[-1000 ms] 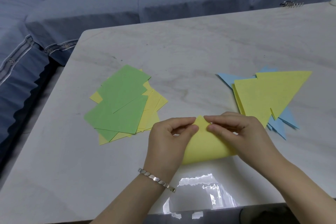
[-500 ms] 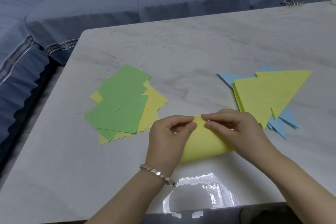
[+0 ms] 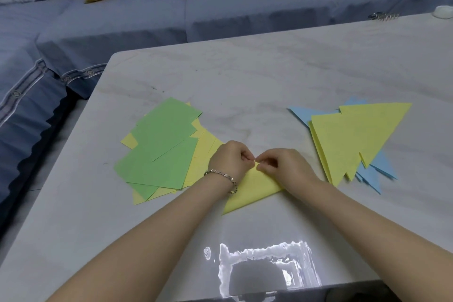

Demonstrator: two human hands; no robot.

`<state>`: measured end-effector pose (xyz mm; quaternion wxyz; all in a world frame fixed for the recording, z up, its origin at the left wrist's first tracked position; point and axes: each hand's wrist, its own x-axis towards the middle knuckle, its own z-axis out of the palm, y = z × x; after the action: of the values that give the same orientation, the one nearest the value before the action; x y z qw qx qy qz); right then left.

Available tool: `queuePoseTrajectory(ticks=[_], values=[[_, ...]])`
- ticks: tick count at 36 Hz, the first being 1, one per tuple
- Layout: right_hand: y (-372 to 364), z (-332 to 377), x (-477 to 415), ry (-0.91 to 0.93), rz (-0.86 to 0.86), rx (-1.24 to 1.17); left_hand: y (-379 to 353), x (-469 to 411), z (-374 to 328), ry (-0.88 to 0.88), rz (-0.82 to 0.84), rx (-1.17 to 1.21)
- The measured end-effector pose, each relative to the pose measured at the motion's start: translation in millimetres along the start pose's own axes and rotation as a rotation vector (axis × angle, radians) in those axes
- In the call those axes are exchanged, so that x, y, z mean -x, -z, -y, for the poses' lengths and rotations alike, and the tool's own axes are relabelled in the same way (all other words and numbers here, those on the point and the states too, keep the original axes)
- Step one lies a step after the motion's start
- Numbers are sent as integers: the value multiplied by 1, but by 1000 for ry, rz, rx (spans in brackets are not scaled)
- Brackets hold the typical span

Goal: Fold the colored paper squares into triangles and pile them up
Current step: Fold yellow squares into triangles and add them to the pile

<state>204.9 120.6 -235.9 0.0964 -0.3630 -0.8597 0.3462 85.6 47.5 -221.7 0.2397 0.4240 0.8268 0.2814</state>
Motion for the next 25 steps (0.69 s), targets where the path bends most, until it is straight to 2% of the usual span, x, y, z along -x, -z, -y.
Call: queuePoseTrajectory(ticks=[2, 6, 9, 11, 14, 18, 25], values=[[-7, -2, 1, 51, -44, 115, -3, -3, 2, 15, -14, -2], [-20, -4, 11, 292, -242, 298, -5, -4, 4, 0, -26, -14], [-31, -13, 30, 335, -126, 352, -4, -3, 8, -6, -17, 2], [-39, -18, 43, 343, -98, 288, -4, -3, 10, -9, -22, 19], [-43, -25, 61, 480, -205, 316, -5, -3, 11, -14, -33, 26], [-43, -29, 76, 566, -235, 388, -6, -3, 12, -29, -32, 13], [-43, -27, 76, 550, -259, 429, -6, -2, 12, -41, -27, 8]])
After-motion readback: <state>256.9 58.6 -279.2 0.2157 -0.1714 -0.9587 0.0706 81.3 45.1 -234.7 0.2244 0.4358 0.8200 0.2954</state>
